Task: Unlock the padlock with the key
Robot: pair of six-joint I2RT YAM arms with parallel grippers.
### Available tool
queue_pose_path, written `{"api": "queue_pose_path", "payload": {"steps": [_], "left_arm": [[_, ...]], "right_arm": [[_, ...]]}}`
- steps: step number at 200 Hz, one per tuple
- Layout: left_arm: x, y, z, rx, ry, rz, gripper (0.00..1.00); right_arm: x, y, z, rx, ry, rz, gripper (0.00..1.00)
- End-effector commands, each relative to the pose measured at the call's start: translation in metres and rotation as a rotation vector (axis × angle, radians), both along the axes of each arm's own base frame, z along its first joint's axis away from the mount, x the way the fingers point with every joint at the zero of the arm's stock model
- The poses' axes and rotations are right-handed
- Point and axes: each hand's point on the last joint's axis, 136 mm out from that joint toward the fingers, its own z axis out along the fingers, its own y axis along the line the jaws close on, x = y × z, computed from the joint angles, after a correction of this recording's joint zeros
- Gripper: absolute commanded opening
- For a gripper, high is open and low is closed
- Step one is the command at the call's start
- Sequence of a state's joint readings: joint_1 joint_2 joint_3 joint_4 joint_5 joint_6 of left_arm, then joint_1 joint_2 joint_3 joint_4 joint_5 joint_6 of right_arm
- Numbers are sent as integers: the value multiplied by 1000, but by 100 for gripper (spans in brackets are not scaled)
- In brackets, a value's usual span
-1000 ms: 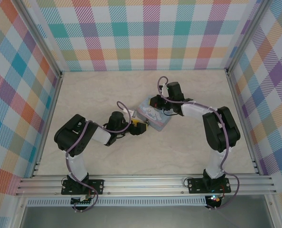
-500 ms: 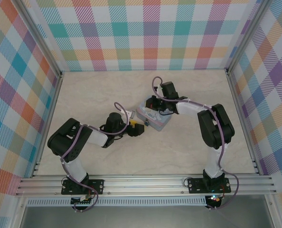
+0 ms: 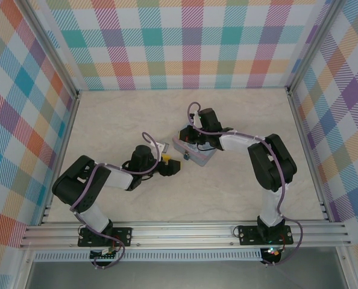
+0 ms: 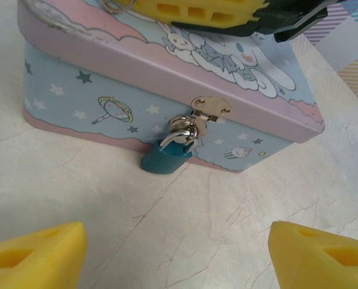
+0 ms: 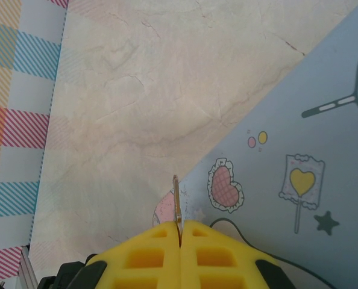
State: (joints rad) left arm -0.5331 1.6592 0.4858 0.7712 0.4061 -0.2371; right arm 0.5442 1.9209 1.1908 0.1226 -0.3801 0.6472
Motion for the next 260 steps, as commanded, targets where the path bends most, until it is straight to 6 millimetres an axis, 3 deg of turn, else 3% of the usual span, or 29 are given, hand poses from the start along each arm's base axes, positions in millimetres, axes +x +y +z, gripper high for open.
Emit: {"api": "queue_pose_path", "payload": {"steps": [1, 24, 43, 87, 141, 185, 210, 237, 260], "left_arm": [[-1, 4, 3, 12, -25, 0, 79], [0, 3, 5, 9, -30, 1, 79], [1, 3, 6, 7, -33, 4, 79], [0, 3, 7, 6, -37, 0, 79], [-4, 2, 6, 4, -36, -16, 79], [-8, -3, 0, 13, -28, -29, 78], [-11, -7, -4, 19, -25, -36, 78], [-12, -10, -8, 22, -24, -42, 78], [-12, -13, -11, 26, -23, -47, 77]], "right_arm": [[-28, -11, -37, -92, 125, 12, 0], [-19, -9, -26, 7, 97, -2, 0], [-18, -15, -35, 10, 132, -21, 0], [-37, -19, -57, -32, 190, -9, 0], [-58, 1, -60, -6, 210, 19, 0], [-51, 12, -41, 20, 167, 30, 0], [-43, 14, -15, 33, 94, 44, 0], [-38, 8, 18, 50, 18, 35, 0], [-42, -7, 32, 24, -29, 18, 0]]}}
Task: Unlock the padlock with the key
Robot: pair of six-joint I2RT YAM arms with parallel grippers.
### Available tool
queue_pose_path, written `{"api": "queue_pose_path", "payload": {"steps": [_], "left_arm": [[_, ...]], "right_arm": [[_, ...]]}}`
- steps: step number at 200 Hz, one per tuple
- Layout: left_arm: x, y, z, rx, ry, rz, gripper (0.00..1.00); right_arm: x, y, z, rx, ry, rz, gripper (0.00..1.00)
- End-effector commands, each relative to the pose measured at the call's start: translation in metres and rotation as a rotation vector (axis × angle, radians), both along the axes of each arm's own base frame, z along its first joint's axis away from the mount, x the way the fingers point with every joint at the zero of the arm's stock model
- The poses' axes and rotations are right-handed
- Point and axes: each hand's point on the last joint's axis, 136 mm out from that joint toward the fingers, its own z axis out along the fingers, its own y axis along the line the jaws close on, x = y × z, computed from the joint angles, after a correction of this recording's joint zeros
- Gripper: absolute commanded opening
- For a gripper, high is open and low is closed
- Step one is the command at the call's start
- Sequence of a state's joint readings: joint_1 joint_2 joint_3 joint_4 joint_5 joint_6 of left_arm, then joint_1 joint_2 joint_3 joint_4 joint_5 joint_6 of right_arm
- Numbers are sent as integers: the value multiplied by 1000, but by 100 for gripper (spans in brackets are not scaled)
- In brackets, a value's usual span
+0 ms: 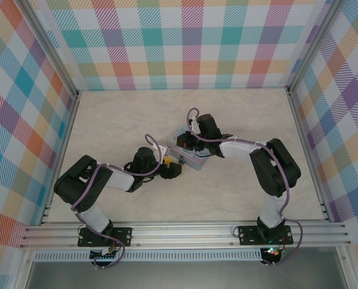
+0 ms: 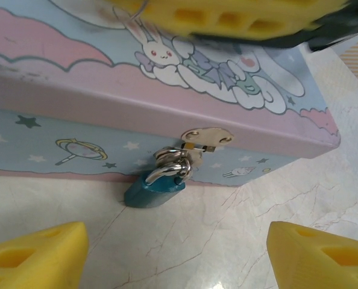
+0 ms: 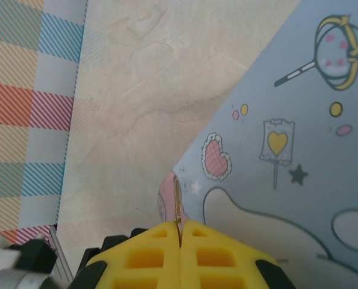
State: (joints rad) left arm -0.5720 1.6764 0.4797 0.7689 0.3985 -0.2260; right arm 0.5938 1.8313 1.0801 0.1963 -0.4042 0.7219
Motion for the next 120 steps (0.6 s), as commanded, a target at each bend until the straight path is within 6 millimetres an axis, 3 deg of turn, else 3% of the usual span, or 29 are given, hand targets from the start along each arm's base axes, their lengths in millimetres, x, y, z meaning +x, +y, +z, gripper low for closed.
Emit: {"api": "queue_pose_path", "payload": {"steps": [1, 19, 57, 120], "left_arm": [[0, -4, -2, 4, -35, -10, 77], [1, -6, -5, 7, -34, -14, 77], [1, -10, -10, 15, -24, -26, 77], [4, -19, -18, 33, -22, -39, 76]], "right_arm": [[-7, -19, 19, -43, -52, -12, 0], [-15, -32, 16, -68, -48, -27, 0], [-28, -60, -13, -60, 21, -74, 0], [-39, -75, -47, -151, 118, -90, 0]]}}
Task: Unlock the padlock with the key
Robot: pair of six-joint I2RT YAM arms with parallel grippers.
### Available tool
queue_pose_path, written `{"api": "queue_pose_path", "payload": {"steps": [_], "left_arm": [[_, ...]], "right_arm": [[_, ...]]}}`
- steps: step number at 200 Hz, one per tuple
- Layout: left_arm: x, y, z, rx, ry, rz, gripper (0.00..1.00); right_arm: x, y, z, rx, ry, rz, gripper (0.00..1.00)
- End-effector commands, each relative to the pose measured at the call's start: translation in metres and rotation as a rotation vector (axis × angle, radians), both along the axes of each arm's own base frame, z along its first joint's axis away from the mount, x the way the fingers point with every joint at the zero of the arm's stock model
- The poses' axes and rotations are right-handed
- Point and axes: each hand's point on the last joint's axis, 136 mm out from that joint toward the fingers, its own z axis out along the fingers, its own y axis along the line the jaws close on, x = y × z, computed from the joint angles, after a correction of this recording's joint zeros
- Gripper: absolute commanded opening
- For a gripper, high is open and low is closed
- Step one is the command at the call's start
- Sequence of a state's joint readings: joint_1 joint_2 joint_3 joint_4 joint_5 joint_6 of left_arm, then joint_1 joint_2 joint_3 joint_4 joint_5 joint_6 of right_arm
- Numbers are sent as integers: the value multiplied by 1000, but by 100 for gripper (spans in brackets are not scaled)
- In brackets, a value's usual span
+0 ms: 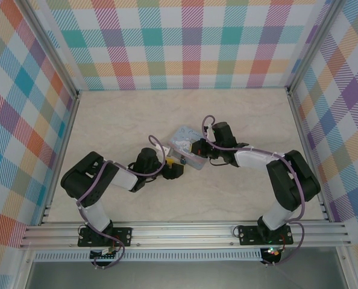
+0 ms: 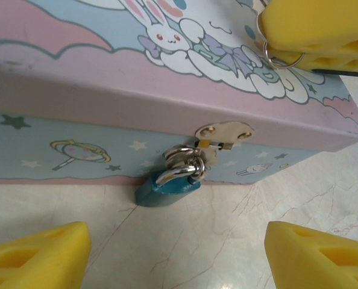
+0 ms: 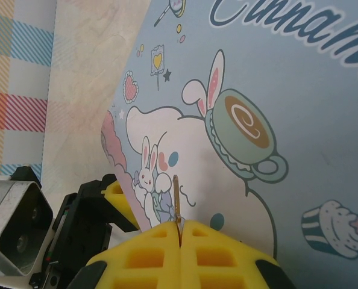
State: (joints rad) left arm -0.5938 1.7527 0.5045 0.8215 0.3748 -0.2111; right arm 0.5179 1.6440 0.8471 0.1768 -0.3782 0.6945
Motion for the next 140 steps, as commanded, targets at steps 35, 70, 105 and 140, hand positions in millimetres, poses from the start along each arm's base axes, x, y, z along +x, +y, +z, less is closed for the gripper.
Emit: {"api": "queue_pose_path", "payload": {"steps": [35, 70, 105, 140], "left_arm": [[3, -15, -14, 31, -4, -39, 73], [8, -21, -15, 25, -3, -47, 72], [7, -31, -19, 23, 7, -67, 68], [1, -34, -27, 54, 15, -68, 64]], "right_arm": [[-17, -16, -37, -106, 107, -4, 0], [-19, -14, -36, -101, 106, 4, 0], [-20, -13, -36, -99, 105, 9, 0], [-19, -11, -33, -94, 95, 11, 0]]}}
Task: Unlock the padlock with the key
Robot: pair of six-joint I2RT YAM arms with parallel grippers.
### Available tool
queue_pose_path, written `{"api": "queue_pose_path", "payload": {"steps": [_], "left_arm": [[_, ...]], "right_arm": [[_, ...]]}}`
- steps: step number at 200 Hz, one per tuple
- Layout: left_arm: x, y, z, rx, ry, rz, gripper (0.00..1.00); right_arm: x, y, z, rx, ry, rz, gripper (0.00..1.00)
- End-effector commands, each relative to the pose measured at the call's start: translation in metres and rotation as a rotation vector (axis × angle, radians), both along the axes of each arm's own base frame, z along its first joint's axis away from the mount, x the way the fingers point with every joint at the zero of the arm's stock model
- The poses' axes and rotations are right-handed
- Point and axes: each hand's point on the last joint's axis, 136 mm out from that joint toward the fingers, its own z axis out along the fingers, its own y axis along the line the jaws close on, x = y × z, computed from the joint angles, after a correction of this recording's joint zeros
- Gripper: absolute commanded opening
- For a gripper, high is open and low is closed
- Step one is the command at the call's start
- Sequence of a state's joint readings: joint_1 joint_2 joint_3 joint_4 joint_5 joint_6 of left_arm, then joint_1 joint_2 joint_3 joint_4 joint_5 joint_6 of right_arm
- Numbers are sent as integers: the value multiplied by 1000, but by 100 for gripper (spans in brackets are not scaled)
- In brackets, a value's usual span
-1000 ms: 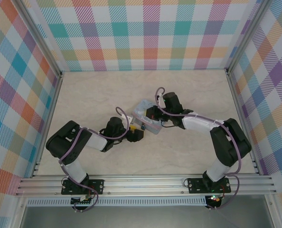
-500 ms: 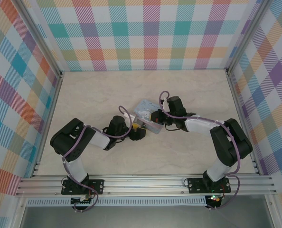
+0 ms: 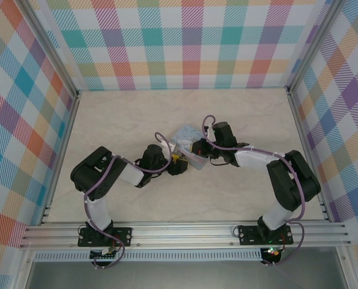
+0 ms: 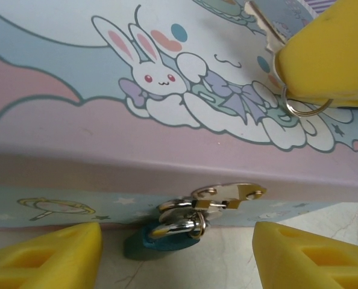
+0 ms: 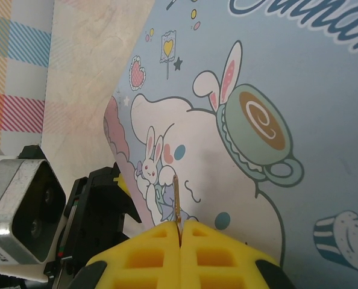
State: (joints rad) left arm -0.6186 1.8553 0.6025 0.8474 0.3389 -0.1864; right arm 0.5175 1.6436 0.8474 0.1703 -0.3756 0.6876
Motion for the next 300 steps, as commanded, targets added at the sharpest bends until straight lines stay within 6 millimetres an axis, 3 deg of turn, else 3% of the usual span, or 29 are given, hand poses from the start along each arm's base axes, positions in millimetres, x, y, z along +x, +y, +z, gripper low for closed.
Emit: {"api": "queue_pose_path", "payload": {"steps": [1, 79, 147, 300], "left_arm": [[-19, -14, -24, 43, 62, -62, 64], [-21, -23, -16, 13, 78, -64, 50], [-30, -30, -18, 19, 87, -75, 47], [-28, -33, -13, -13, 130, -15, 38]], "right_arm": [[-19, -11, -32, -87, 95, 9, 0], [-17, -9, -30, -79, 87, 9, 0], [-16, -8, -30, -75, 83, 8, 0], [-15, -6, -27, -68, 78, 7, 0]]}}
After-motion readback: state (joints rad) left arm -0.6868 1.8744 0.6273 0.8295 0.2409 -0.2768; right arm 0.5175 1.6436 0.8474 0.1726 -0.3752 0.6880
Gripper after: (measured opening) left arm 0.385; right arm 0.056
